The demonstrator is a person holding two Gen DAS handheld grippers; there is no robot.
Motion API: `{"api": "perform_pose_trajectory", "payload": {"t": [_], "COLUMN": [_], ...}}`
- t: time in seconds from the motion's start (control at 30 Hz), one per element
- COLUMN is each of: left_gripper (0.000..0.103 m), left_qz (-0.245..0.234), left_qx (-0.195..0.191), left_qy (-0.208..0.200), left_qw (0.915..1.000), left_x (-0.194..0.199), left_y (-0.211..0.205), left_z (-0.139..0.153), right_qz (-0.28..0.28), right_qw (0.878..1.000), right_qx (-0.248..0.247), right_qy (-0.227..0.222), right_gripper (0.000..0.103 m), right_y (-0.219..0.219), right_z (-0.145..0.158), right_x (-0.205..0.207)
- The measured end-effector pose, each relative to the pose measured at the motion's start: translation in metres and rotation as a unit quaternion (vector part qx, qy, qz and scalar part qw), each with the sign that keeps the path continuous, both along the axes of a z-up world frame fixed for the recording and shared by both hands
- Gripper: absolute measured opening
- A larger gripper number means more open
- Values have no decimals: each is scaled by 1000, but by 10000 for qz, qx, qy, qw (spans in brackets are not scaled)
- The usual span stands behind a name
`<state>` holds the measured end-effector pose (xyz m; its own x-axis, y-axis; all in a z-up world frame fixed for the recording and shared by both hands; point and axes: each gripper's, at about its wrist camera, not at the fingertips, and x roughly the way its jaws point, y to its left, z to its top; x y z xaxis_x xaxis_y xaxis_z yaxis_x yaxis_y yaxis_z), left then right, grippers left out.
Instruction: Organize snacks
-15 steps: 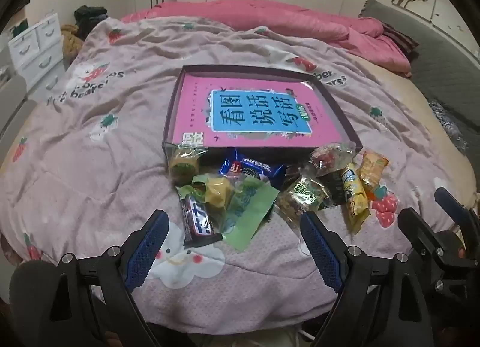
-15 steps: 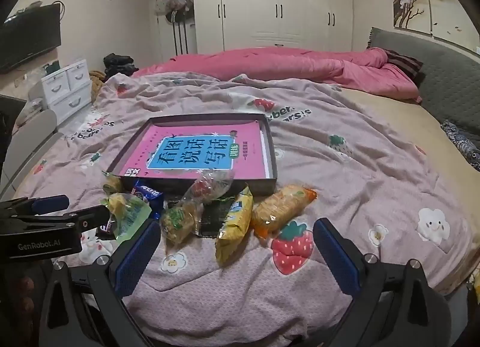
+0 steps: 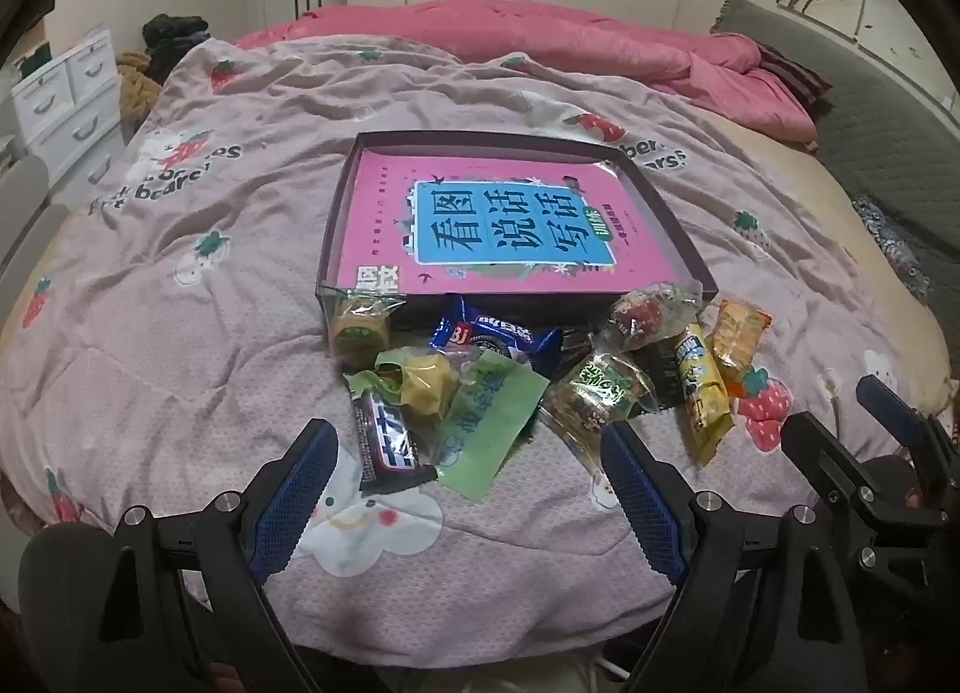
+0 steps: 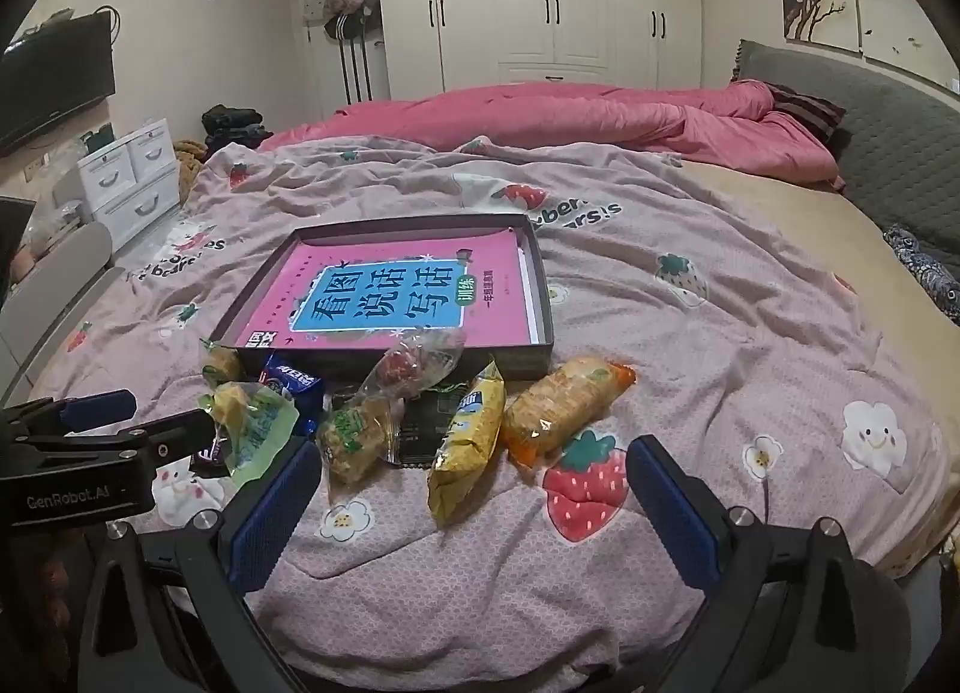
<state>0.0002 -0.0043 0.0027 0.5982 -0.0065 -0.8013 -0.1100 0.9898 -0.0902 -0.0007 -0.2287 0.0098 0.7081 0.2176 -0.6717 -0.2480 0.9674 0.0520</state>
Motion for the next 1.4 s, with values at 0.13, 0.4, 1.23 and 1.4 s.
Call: {"api": "perform_pose_trajectory", "payload": {"t": [0.13,0.4,1.23,1.4], "left_gripper": [90,90,90,90], "left_qz": [-16,-23,-35,-7], "left_qx": [-11,11,1,-3], "left_qy": [4,18,53,81], "left_qw": [10000,10000,10000,10000], "left_x": [-1,-1,-2,-1], "left_y": [0,-1,-3,0], "left_z": [-1,-2,-4,-6], "right_qz": [-10,-10,-20,-13], "right_qw": [10000,10000,10000,10000], "right_qx": [-22,-27,-12,7], "right_qy": [46,40,44,51], "right_gripper": [102,102,102,102], "right_y": [0,-1,-1,-1], "right_z": [-2,-3,-3,-4], "right_x": [1,1,2,2]}}
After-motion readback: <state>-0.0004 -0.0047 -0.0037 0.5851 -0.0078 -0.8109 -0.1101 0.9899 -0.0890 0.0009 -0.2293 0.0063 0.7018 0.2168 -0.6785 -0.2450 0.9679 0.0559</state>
